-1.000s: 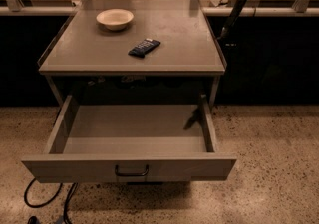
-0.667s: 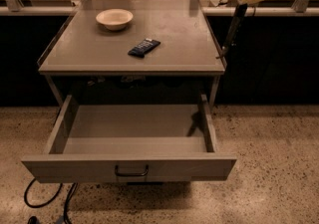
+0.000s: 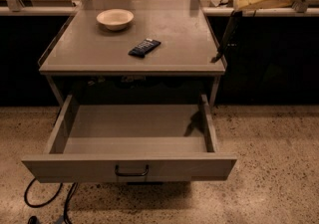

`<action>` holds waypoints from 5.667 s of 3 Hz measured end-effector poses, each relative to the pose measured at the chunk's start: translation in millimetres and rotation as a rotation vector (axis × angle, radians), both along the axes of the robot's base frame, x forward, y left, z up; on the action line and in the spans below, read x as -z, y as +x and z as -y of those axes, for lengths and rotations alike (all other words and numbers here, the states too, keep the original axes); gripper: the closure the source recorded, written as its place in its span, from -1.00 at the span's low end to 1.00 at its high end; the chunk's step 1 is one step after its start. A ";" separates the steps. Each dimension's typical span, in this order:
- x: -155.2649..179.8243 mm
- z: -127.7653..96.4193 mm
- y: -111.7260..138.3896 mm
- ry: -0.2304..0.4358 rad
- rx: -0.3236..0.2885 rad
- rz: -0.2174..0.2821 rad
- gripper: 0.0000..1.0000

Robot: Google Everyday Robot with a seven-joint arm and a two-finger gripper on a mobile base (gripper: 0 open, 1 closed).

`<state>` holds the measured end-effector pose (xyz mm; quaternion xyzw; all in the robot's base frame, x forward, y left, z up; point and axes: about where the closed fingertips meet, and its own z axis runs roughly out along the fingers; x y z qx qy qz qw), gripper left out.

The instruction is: Place rxbar chocolate into top drawer

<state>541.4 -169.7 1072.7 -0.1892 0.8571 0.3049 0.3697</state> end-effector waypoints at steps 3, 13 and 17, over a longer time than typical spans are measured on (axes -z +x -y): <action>87.4 -121.2 -68.5 0.551 -0.172 -0.422 1.00; 231.5 -186.3 53.3 0.514 -0.054 -0.215 1.00; 270.9 -140.6 68.7 -0.021 0.130 0.003 1.00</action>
Offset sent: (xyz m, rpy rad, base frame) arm -0.1047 0.1910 -0.1892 0.8106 0.8141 0.3160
